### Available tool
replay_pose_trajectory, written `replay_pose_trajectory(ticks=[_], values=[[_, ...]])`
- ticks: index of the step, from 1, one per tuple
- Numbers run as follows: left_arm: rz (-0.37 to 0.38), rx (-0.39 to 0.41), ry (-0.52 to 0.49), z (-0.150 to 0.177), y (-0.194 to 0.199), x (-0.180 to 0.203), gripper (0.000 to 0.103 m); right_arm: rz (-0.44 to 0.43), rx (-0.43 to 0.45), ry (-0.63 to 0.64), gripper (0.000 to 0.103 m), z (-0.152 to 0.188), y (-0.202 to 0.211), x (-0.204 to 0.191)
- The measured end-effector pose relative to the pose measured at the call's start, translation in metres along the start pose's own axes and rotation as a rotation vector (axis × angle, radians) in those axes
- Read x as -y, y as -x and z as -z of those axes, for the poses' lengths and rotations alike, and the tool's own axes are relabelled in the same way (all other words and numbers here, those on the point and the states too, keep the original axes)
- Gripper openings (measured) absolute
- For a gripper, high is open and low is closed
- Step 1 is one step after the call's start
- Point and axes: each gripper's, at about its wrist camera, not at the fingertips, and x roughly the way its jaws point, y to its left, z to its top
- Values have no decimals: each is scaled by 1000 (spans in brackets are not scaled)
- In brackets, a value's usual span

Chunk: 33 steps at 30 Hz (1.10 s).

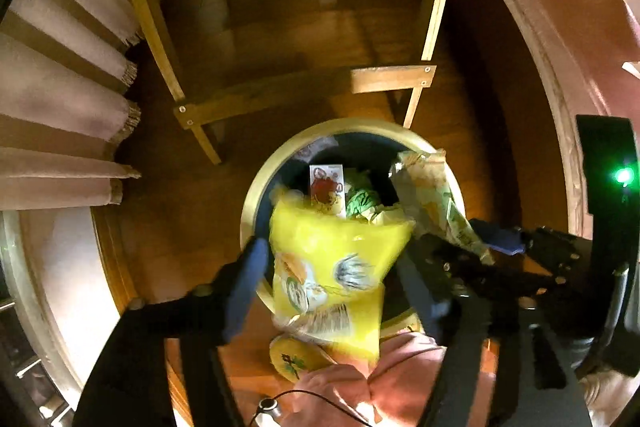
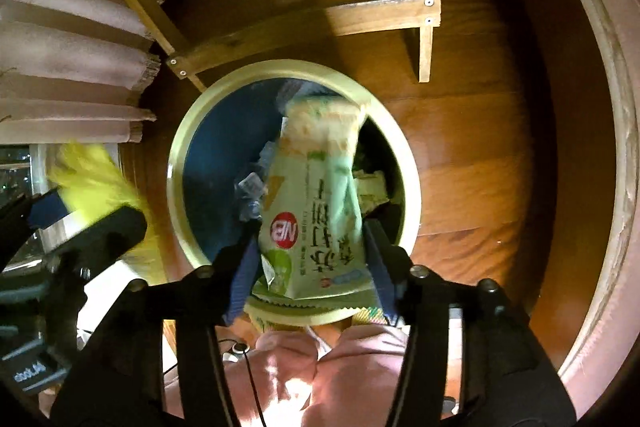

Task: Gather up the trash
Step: 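Carry both packets over the bin and open both tools to drop them, then raise both open tools away from the bin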

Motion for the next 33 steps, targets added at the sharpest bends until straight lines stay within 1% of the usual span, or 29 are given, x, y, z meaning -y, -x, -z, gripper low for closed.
replay_pose_trajectory(ticks=[2,9,15,21,24,28,31,33], values=[[3,-15,6,1,-6,-5,86,-6,9,-8,54,-1,-2,3],[-9,-4,50,11,-1,-23,86,-19,51,3,61,2,10,3],[-16,55,69,19,31,-23,86,-35,117,-16,63,7,42,-2],[2,111,94,27,87,-21,86,-63,169,-55,65,14,89,-14],[12,133,111,31,124,-19,86,-79,186,-61,65,20,120,-24],[10,181,113,36,185,-14,86,-96,215,-51,65,30,171,-41],[10,201,107,39,225,-13,86,-100,229,-38,65,35,205,-54],[9,218,98,42,258,-10,86,-97,239,-24,65,40,233,-65]])
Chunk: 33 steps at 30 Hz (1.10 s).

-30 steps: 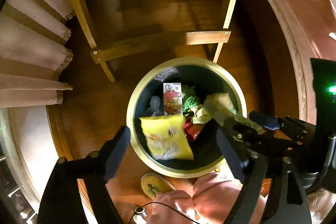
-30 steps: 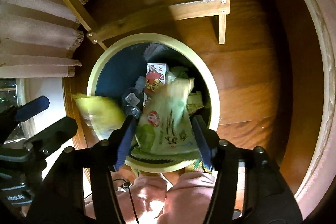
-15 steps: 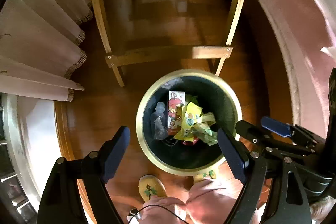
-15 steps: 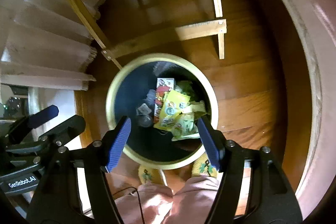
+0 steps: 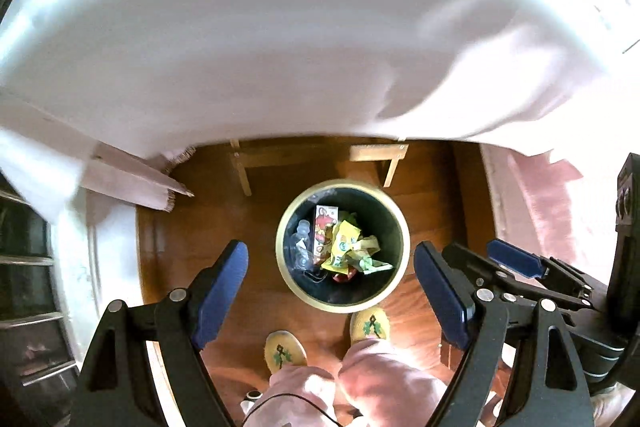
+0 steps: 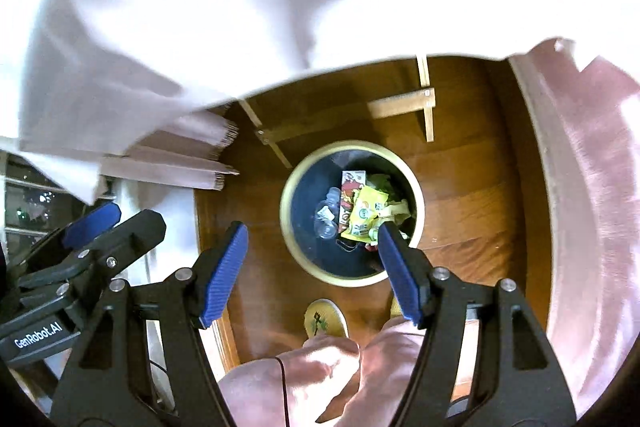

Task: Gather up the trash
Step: 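Raise both open tools away from the bin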

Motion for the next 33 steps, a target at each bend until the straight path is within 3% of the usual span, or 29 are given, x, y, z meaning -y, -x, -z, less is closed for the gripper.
replay_pose_trajectory(ticks=[11,20,25,33], values=[[-17,118,-29,-25,168,9,86,-14,101,92,65,-16,143,-67],[-31,232,-20,-43,275,18,86,-34,203,141,66,-33,252,-102],[-56,302,-24,-43,314,25,86,-22,277,163,66,-41,301,-115],[-97,377,-35,-48,339,32,86,7,348,188,66,-43,328,-129]])
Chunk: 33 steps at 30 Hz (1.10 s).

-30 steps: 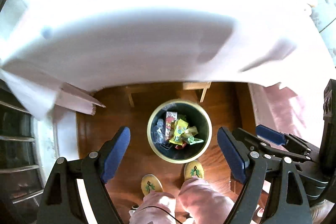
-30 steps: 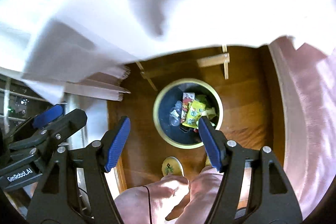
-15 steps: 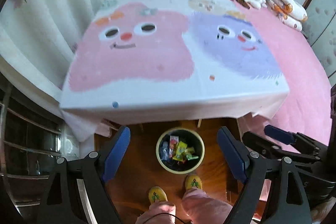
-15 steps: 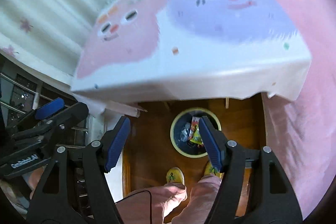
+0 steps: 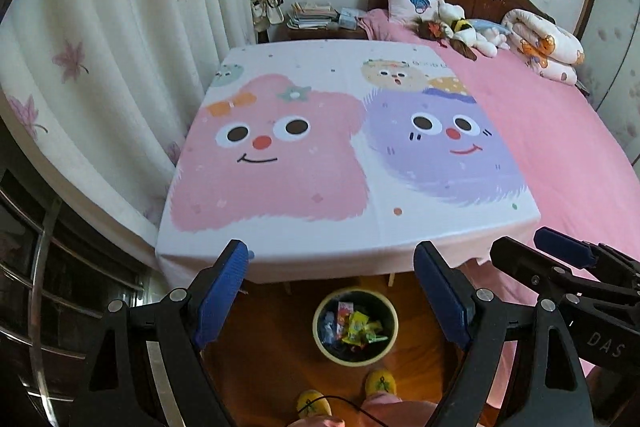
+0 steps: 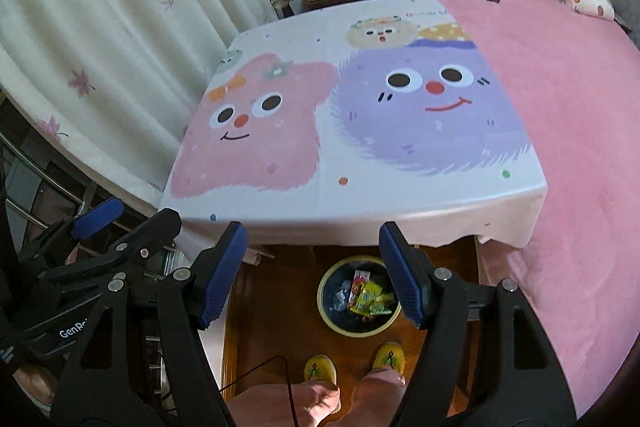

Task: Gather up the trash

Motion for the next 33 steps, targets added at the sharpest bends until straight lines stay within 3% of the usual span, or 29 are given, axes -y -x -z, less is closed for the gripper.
replay_pose_trajectory(ticks=[16,33], values=[[-2,19,14,-11,-5,-6,86,19,54,28,66,-11,0,-6],[-4,1,22,-11,-15,-5,86,20,45,35,66,-8,-9,-1]])
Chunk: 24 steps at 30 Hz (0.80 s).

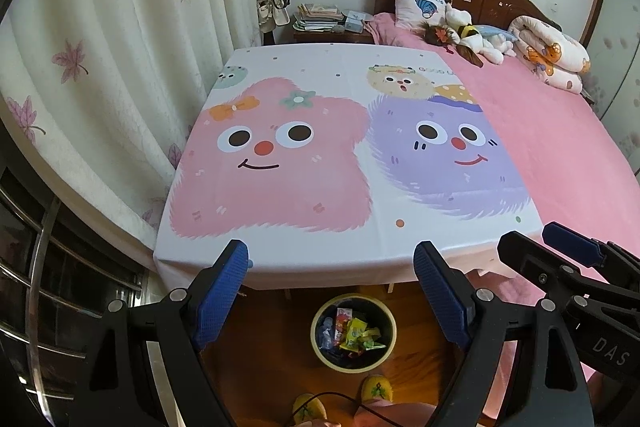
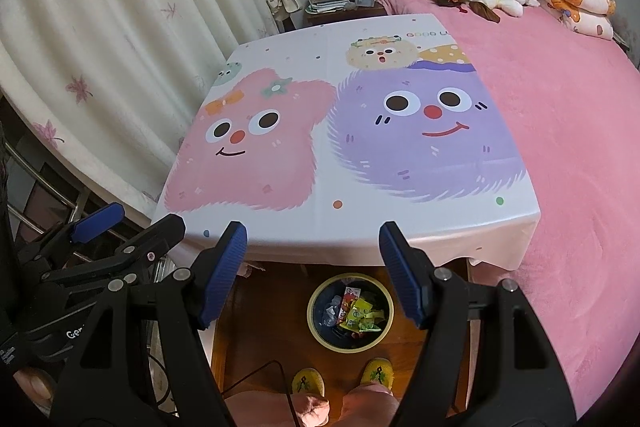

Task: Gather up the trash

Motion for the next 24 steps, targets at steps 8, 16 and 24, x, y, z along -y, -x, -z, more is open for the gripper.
replay_pose_trajectory(ticks=[8,16,24], values=[[1,-5,1,1,-2,-1,86,-3,-8,6,66,3,-4,2],[5,-12,3,5,-6,-2,86,-4,-16,9,66,4,-6,1],[2,-18,10,11,-9,-1,86,-7,-22,10,66,5,-8,2]])
